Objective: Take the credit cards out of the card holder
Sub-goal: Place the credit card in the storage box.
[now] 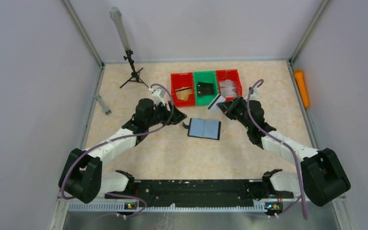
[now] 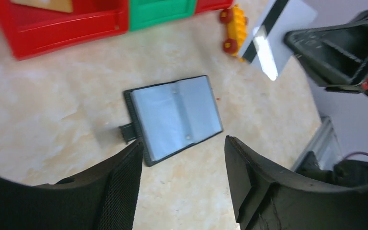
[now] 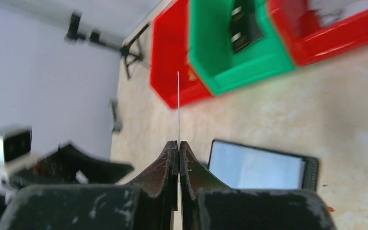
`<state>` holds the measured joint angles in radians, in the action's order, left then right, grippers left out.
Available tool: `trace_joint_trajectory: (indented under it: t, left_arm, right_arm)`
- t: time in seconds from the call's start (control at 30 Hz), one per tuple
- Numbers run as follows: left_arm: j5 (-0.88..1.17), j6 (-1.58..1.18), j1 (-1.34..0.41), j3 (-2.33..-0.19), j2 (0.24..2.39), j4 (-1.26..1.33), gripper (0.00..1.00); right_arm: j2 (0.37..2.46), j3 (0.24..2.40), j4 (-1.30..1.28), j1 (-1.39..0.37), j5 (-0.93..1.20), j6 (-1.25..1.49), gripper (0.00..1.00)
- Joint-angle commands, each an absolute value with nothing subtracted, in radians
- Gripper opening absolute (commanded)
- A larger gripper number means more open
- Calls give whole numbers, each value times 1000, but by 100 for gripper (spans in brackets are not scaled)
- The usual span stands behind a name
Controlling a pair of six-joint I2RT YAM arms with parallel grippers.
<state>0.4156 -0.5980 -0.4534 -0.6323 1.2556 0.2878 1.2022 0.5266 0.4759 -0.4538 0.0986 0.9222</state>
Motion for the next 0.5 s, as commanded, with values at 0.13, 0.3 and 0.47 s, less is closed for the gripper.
trace_joint_trajectory:
  t: [0.13, 0.3, 0.47]
  left_arm:
    - [221, -513, -461, -712, 1298, 92, 74]
    - [230, -502, -462, -721, 1333, 94, 87]
    - [224, -485, -461, -731, 1365, 90, 92]
  right_arm:
    - [1332, 729, 262, -434, -421, 1298, 0]
    - [1443, 827, 305, -414, -539, 1377, 0]
    - [1575, 859, 460, -382, -539, 1455, 0]
